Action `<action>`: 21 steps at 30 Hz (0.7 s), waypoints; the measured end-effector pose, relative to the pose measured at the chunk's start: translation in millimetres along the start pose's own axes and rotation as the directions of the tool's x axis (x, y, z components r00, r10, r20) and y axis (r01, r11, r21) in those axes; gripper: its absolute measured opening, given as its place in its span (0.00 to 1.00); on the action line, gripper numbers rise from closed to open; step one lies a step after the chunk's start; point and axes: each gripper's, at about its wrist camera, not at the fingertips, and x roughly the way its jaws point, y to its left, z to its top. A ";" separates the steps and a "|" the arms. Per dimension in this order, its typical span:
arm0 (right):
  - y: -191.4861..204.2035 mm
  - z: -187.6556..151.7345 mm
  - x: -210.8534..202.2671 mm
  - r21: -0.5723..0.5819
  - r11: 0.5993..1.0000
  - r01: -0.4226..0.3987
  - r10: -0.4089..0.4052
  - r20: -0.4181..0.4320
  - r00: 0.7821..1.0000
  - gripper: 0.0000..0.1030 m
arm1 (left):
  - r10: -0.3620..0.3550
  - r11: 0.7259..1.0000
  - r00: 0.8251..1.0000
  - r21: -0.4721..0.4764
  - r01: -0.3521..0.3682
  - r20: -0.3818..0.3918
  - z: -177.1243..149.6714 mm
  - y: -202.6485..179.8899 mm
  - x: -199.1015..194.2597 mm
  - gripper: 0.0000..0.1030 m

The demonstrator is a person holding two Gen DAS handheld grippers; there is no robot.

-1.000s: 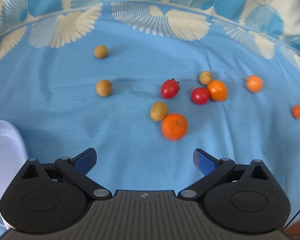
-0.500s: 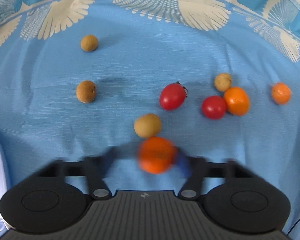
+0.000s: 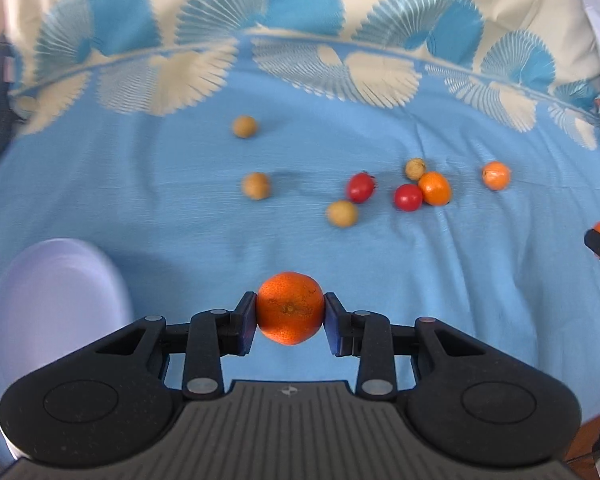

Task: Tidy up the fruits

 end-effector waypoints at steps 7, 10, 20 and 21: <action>94.8 -34.8 -135.8 -0.101 0.956 -0.276 0.280 0.024 0.960 0.36 | 0.056 0.998 0.995 -0.030 -0.054 0.080 -50.7 86.1 -96.4 0.38; 134.8 -55.2 -186.0 -0.143 0.904 -0.402 0.404 -0.014 0.915 0.36 | 0.091 0.994 0.991 -0.063 -0.085 0.098 -75.4 124.7 -129.3 0.38; 231.6 -118.4 -310.4 -0.286 0.703 -0.652 0.632 -0.171 0.756 0.36 | 0.140 0.975 0.981 -0.190 -0.114 0.131 -151.3 221.0 -198.2 0.37; 238.3 -126.0 -319.3 -0.300 0.687 -0.661 0.640 -0.181 0.747 0.36 | 0.144 0.973 0.980 -0.198 -0.115 0.136 -157.0 226.3 -202.8 0.38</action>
